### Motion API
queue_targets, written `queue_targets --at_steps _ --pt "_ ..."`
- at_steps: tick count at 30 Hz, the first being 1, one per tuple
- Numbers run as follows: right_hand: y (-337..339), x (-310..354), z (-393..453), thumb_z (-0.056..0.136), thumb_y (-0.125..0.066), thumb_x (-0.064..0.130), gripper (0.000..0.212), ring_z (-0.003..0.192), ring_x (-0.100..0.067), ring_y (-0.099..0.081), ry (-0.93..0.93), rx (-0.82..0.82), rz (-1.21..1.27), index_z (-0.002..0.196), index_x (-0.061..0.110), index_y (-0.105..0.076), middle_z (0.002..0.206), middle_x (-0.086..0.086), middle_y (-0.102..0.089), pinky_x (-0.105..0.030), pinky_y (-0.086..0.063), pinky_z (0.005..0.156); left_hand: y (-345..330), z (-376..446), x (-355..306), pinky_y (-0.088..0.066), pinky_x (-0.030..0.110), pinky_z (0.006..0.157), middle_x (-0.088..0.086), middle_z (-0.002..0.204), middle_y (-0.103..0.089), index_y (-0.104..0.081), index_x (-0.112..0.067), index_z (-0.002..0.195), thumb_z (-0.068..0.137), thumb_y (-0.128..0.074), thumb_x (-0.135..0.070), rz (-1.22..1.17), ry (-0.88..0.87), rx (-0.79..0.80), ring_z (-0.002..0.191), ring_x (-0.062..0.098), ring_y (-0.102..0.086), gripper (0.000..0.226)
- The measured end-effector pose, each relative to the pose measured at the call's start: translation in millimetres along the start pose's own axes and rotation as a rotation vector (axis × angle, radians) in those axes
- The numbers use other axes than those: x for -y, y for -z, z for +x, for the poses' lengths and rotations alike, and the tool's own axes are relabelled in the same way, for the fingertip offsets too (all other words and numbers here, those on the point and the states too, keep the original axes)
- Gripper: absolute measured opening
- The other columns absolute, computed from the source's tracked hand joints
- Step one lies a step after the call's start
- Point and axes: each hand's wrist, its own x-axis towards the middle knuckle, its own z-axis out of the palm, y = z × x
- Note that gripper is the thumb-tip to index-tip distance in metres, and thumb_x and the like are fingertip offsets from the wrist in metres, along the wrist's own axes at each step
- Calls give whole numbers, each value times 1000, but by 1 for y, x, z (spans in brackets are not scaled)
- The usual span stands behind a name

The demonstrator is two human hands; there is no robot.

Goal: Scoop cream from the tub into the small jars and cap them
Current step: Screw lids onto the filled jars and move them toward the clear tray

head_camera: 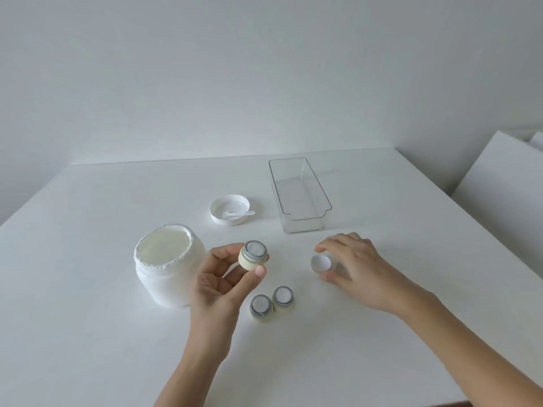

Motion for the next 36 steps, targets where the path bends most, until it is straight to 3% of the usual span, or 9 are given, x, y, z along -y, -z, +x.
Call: queue_targets --at_steps 3,6,10,14,18,21,24,32,36 --pt "-10 5 9 96 -45 25 42 115 -16 -41 52 74 -162 137 31 -38 122 10 -48 -28 -23 97 1 -1 -1 -54 24 81 8 104 -75 -67 -19 100 68 -83 -20 -20 14 9 106 33 -70 36" --pt "-11 11 17 99 -41 18 41 104 -15 -45 60 76 -197 136 34 -41 108 8 -47 -28 -28 92 1 -2 -2 -54 22 80 7 103 -77 -68 -19 101 70 -81 -18 -38 24 33 105 31 -70 34" --pt "5 37 24 95 -55 19 30 90 -2 -57 -13 -138 436 119 35 -62 97 7 -57 -7 -39 83 2 -2 -4 -55 24 79 9 103 -77 -69 -16 102 71 -81 -17 -44 31 45 103 32 -71 34" --pt "22 68 26 84 -68 15 18 90 -23 -70 -63 -149 1150 102 12 -66 83 -3 -68 -26 -55 84 2 -3 -4 -55 26 79 11 103 -76 -70 -13 102 68 -83 -19 -16 38 30 97 34 -71 37" --pt "19 87 24 69 -76 19 28 89 -31 -68 -168 -120 1398 89 6 -60 90 -22 -71 -37 -56 88 1 -4 -5 -56 26 78 10 101 -76 -71 -14 100 68 -83 -21 21 22 24 91 30 -71 35" --pt "15 92 23 64 -79 21 26 83 -22 -66 -182 -75 1369 74 8 -59 79 -8 -73 -38 -55 89 0 -5 -7 -57 26 77 10 100 -77 -72 -14 99 67 -83 -21 38 12 21 88 26 -73 34" --pt "15 92 21 64 -80 24 28 87 -19 -69 -154 -10 1282 70 8 -57 90 -7 -75 -25 -52 82 -1 -6 -8 -57 24 75 8 99 -78 -74 -18 97 67 -83 -21 47 1 19 88 24 -74 32" --pt "23 85 23 73 -80 9 29 85 -18 -63 -81 116 1117 99 17 -73 97 -7 -74 -24 -56 81 0 -6 -8 -57 23 71 7 95 -79 -75 -19 95 64 -85 -21 77 -13 12 82 20 -75 32" --pt "30 82 26 74 -80 12 30 89 -24 -67 -25 138 942 103 19 -74 96 -4 -74 -34 -55 89 0 -7 -7 -58 23 71 6 92 -79 -76 -19 95 64 -85 -18 102 -24 26 81 19 -75 33"
